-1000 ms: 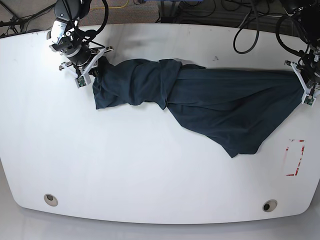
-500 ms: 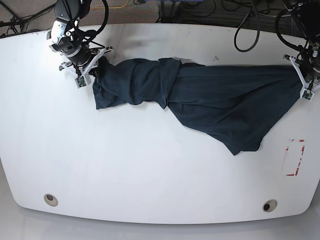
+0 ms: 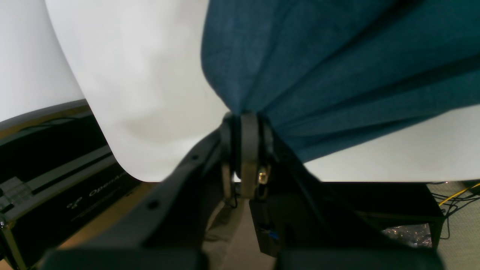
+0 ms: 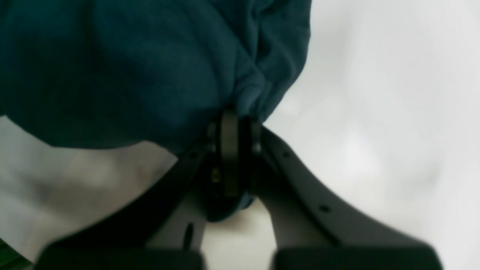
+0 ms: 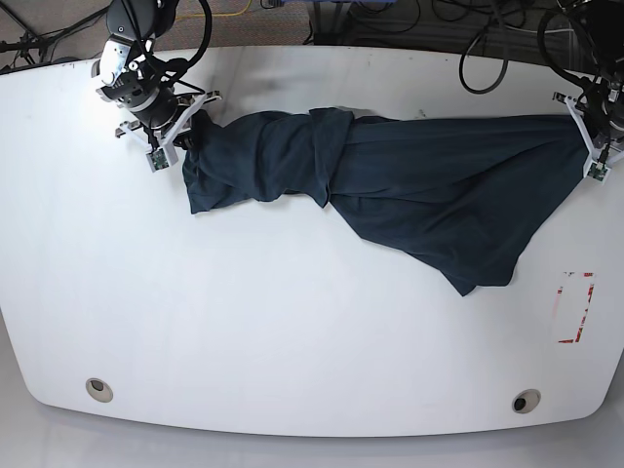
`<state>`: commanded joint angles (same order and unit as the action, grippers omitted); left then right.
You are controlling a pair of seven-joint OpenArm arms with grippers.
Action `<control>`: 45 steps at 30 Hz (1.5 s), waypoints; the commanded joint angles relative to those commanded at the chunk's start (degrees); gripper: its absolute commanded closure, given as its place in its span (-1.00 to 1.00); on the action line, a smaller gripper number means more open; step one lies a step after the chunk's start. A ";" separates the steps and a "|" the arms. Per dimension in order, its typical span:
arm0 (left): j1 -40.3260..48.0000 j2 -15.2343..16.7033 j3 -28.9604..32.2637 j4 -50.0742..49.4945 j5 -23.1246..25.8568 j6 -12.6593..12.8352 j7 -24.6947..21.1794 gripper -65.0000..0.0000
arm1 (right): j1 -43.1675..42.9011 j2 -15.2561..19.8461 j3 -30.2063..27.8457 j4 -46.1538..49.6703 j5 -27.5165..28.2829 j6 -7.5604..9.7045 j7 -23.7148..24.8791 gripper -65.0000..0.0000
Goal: Fold the T-shirt properly
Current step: 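Lay the shirt on the table, holding it between both grippers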
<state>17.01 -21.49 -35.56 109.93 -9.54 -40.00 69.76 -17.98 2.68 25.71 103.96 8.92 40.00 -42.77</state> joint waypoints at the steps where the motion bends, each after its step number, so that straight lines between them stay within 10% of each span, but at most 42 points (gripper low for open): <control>1: 0.00 0.00 0.00 0.00 0.00 0.00 0.00 1.00 | 0.00 0.00 0.00 0.00 0.00 0.00 0.00 1.00; 39: 0.09 0.09 1.14 0.26 -0.18 0.00 0.35 1.00 | 0.44 0.00 0.00 -0.26 0.00 0.00 0.00 1.00; 45: -0.09 -0.18 3.43 0.44 -0.26 0.00 0.44 0.22 | 0.44 0.00 0.00 -0.26 0.00 0.00 0.00 1.00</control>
<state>16.92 -21.67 -32.13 110.37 -9.80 -40.00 70.20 -17.54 2.68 25.71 103.69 8.92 40.00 -42.77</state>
